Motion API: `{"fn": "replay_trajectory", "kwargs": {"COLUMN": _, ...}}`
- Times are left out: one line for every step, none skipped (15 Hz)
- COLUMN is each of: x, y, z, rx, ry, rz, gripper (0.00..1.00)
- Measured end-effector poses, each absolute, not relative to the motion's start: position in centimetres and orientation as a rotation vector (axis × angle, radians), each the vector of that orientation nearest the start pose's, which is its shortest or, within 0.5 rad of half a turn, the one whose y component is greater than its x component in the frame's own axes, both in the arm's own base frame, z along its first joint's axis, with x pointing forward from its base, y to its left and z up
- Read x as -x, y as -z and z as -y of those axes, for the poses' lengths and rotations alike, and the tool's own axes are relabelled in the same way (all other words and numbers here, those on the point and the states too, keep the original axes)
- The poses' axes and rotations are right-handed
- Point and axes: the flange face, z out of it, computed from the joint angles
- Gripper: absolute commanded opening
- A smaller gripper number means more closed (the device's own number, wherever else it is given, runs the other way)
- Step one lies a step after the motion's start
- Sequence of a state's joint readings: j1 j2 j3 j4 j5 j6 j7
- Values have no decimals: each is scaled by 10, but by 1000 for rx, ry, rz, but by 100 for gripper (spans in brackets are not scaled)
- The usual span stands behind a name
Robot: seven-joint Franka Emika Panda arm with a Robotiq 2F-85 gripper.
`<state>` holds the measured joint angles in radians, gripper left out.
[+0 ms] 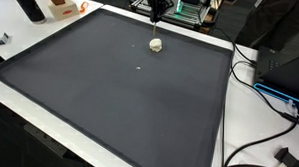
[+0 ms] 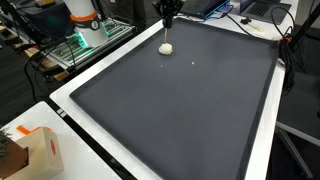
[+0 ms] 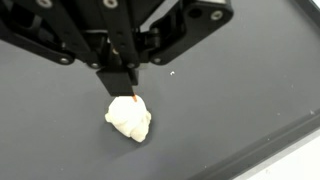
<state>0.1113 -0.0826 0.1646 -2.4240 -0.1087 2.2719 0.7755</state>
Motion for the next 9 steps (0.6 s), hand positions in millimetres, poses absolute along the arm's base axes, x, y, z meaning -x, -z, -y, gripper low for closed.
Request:
{"fn": "replay_trajectory", "kwargs": {"x": -450, "y": -335, "z": -134, "rx": 3236, "ry": 14, "rz": -630, "gripper": 3}}
{"fn": "replay_trajectory", "kwargs": {"x": -447, "y": -335, "z": -143, "rx": 3285, "ry": 47, "rz": -564, "gripper": 3}}
{"fn": "replay_trajectory", "kwargs": {"x": -444, "y": -335, "z": -151, "rx": 3332, "ry": 75, "rz": -492, "gripper": 3}}
{"fn": "replay_trajectory", "kwargs": {"x": -441, "y": -335, "z": -158, "rx": 3376, "ry": 103, "rz": -417, "gripper": 3}}
{"fn": "replay_trajectory", "kwargs": {"x": -438, "y": -334, "z": -164, "rx": 3417, "ry": 131, "rz": -340, "gripper": 3}}
{"fn": "replay_trajectory", "kwargs": {"x": -435, "y": -334, "z": -171, "rx": 3455, "ry": 160, "rz": -261, "gripper": 3}}
{"fn": "replay_trajectory", "kwargs": {"x": -432, "y": -333, "z": -178, "rx": 3492, "ry": 188, "rz": -182, "gripper": 3}}
{"fn": "replay_trajectory", "kwargs": {"x": -429, "y": -333, "z": -184, "rx": 3526, "ry": 213, "rz": -104, "gripper": 3}}
{"fn": "replay_trajectory", "kwargs": {"x": -425, "y": -332, "z": -190, "rx": 3557, "ry": 240, "rz": -27, "gripper": 3}}
